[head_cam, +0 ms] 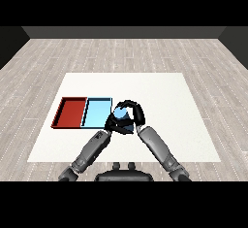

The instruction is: Pick the blue can and put it in the blue box

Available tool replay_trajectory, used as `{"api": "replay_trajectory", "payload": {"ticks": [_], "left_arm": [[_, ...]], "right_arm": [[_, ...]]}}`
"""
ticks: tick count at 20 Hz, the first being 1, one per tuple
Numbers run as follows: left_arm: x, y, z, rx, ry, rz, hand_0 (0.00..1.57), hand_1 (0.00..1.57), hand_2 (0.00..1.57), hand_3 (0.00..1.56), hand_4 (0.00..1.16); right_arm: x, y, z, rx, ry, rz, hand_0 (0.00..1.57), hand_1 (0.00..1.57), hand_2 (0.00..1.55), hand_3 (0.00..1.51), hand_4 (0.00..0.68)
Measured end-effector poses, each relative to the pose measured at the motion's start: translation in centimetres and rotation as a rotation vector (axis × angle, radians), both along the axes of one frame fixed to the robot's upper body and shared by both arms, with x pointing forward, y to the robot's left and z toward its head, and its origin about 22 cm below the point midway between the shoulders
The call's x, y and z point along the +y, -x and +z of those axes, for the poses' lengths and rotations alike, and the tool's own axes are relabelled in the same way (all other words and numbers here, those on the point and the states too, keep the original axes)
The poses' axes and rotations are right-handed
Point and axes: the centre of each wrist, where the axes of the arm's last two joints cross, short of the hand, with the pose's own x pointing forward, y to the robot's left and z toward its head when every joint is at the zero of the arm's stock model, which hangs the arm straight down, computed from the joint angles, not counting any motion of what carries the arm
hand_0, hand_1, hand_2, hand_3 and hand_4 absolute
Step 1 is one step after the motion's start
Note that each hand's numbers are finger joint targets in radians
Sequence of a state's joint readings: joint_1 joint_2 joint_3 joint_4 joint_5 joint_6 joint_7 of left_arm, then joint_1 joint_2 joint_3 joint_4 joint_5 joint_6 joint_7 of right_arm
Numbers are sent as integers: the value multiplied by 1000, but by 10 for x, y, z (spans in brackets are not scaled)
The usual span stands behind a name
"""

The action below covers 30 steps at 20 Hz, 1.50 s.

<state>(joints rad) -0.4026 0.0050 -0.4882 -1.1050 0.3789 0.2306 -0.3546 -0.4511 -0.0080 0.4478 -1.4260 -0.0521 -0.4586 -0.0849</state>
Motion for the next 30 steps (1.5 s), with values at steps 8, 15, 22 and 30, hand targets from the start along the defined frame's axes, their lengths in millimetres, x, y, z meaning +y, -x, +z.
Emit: {"api": "replay_trajectory", "payload": {"ticks": [8, 15, 22, 30], "left_arm": [[-15, -2, 4, 24, -46, 10, 0, 0, 0, 0, 530], [-17, 4, -7, 60, 28, 68, 1571, 1571, 1571, 1471, 747], [-23, -2, -11, 54, 85, 101, 1571, 1571, 1571, 1510, 1030], [-21, -4, -16, -23, 97, 147, 1571, 1571, 1571, 1535, 1122]], "right_arm": [[2, 3, -3, 6, -48, 16, 1477, 1477, 1465, 1396, 600], [6, 9, -8, 2, -113, 36, 1459, 1459, 1442, 1395, 626], [2, 4, 0, 10, -164, 29, 1421, 1421, 1441, 1394, 598], [4, 6, 0, 43, -154, 84, 0, 0, 0, 0, 0]]}}
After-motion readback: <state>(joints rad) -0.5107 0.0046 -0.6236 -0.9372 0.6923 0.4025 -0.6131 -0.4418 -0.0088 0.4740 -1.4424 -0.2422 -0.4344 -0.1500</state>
